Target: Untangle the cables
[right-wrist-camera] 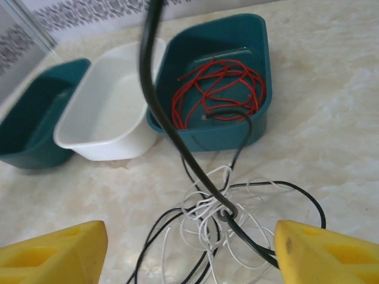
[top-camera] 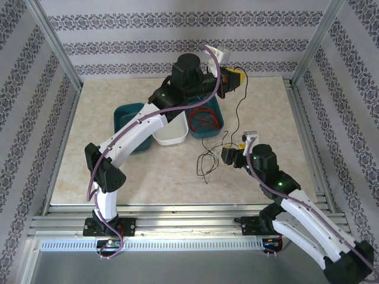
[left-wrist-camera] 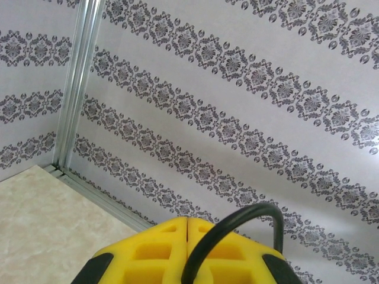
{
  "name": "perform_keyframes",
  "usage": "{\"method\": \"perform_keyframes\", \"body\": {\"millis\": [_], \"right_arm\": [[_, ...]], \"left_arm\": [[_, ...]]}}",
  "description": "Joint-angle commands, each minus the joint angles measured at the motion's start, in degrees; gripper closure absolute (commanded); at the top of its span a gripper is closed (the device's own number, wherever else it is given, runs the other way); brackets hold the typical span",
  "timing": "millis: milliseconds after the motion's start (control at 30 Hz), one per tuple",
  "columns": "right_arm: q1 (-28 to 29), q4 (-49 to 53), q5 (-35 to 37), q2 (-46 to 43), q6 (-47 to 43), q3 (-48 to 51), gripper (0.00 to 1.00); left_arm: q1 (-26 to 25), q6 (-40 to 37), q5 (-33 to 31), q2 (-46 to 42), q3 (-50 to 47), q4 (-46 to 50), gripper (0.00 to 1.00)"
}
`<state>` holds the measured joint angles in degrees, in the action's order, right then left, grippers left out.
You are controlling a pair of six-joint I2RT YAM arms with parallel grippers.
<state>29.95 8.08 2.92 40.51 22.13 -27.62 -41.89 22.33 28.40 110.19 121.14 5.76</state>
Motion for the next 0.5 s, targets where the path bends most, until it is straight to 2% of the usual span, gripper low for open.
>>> {"method": "perform_keyframes", "body": {"millis": [0, 167, 300, 467], "right_arm": [[0.6, -6.7, 11.2, 4.9, -1.5, 1.1, 0.30], [-2.5, -14.0, 12.4, 13.3, -0.6, 2.4, 0.37], [-5.0, -17.4, 10.6, 19.3, 0.8, 1.5, 0.52], [-6.0, -18.6, 10.9, 25.8, 3.2, 1.0, 0.56]], "left_arm": [[0.0, 1.1, 2.3, -0.7, 2.3, -0.8, 1.00], [0.2, 0.8, 3.9, -3.3, 3.0, -0.1, 1.00], [1.0, 1.5, 5.5, -5.8, 3.7, -0.1, 1.00], [4.4, 6.2, 7.4, -7.7, 3.7, -4.1, 1.00]]}}
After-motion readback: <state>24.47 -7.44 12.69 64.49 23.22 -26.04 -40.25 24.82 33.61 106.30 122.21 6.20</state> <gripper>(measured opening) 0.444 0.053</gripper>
